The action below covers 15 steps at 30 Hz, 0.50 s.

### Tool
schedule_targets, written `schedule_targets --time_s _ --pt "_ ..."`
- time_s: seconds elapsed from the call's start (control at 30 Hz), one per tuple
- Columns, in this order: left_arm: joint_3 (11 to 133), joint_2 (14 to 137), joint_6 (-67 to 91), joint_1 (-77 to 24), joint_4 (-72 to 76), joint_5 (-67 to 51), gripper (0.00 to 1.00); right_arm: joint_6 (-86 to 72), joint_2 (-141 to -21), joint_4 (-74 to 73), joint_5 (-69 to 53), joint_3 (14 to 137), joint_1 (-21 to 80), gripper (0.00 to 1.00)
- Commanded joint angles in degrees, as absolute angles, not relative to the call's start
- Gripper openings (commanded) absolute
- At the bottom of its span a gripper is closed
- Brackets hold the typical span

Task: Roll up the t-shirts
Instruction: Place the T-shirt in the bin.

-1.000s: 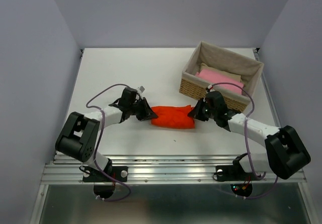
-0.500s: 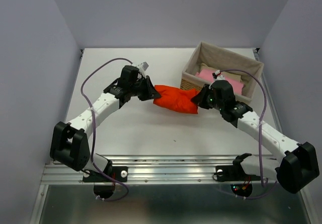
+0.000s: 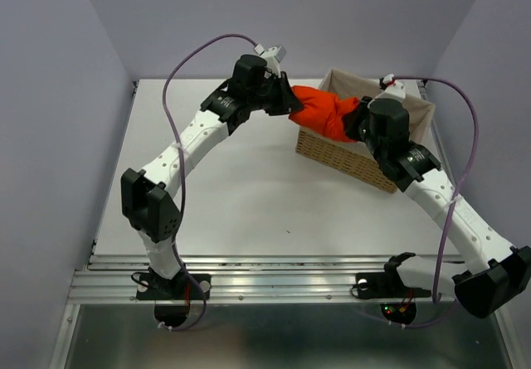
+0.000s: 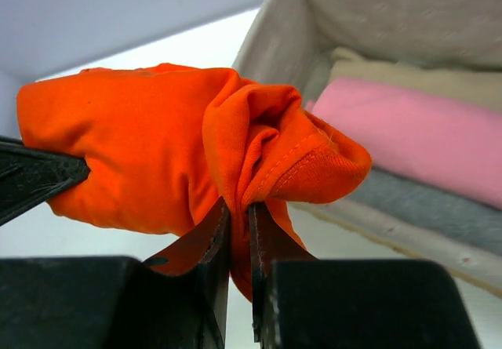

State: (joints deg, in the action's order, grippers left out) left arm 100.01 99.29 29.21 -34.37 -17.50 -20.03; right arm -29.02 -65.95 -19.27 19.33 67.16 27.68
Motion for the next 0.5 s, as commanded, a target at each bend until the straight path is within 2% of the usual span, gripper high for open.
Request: schedule_targets --time_s 0.0,0.33,0.47 --pt "112.28 106.07 26.20 -35.95 -17.05 -22.23 0.00 -25.23 -67.06 -19.42 27.68 71.72 24.09 0.01" --pt "139.72 130.59 26.45 -37.09 -18.02 -31.55 0.00 -23.64 -71.45 -19.42 25.93 70.58 11.26 0.01" --pt "141.06 136.48 26.19 -37.79 -17.32 -33.39 0.00 -23.55 -71.72 -19.51 24.35 66.72 8.19 0.01"
